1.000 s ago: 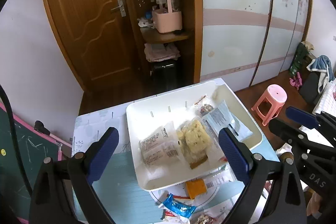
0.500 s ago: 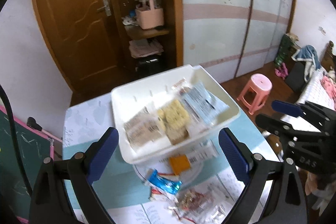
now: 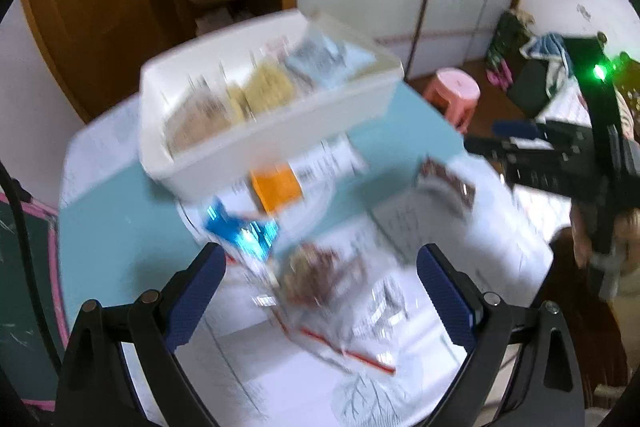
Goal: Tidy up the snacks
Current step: 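Move both tools back toward the snacks on the table, then grasp white printed bag with left tool while right tool grasps brown star packet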
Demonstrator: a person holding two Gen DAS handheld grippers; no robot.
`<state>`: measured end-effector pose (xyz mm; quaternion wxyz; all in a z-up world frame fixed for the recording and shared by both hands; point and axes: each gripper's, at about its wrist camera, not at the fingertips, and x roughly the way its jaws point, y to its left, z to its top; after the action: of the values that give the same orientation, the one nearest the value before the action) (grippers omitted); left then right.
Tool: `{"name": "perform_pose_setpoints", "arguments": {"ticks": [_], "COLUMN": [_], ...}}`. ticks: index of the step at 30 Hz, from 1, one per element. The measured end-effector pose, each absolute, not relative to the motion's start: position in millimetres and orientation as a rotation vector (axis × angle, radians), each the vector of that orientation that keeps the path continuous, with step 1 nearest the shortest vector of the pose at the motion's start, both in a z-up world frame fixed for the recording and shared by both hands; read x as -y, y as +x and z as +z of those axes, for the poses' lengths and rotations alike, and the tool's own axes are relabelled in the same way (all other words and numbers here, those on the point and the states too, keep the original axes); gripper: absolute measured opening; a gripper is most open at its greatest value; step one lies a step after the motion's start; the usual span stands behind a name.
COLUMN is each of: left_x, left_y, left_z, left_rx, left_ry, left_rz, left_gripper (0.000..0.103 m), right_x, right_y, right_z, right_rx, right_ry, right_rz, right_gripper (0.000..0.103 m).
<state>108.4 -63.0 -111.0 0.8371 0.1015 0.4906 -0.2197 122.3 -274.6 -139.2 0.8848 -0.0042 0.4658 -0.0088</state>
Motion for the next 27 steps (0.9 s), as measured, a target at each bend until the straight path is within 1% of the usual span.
{"name": "perform_pose_setpoints", "arguments": {"ticks": [5, 10, 20, 21, 22, 23, 25, 27], "left_x": [66.5, 72.4, 89.1, 90.6, 91.5, 92.6, 94.9, 97.2], "left_y": [88.8, 76.6, 82.3, 84.0, 85.6, 87.7, 91.7, 95.8], "left_z": [-147.1, -170.4, -195.8, -197.9, -199.8, -202.0, -206.1, -209.0], "left_rx": [-1.115, -1.177, -1.243, -1.249, -1.252, -1.255, -1.262, -1.261], "left_ry": [0.248, 0.264, 0.274, 0.271, 0.269, 0.268, 0.268, 0.274], "left_rz": [-0.497, -0.525, -0.543, -0.540, -0.536, -0.529, -0.516, -0.495], "left_gripper": [0.096, 0.096, 0.096, 0.096, 0.096, 0.096, 0.096, 0.093], "right_x": [287.3, 286.8, 271.5, 270.8, 269.3, 267.3, 260.5, 252.2], "right_y": [118.5, 122.5, 128.1, 126.8, 126.2, 125.1, 120.9, 114.7], "right_z": [-175.4, -203.4, -221.8, -221.1, -219.3, -217.8, -215.7, -213.2], "right_rx": [-1.036, -1.089, -1.079, -1.071, -1.064, -1.063, -1.062, -1.065], "right_ry": [0.002, -0.008, -0.078, -0.079, -0.084, -0.093, -0.107, -0.118], "right_rz": [-0.048, -0.055, -0.018, -0.012, -0.004, 0.010, 0.036, 0.058], "right_gripper": [0.057, 0.057, 0.057, 0.056, 0.051, 0.051, 0.047, 0.045]}}
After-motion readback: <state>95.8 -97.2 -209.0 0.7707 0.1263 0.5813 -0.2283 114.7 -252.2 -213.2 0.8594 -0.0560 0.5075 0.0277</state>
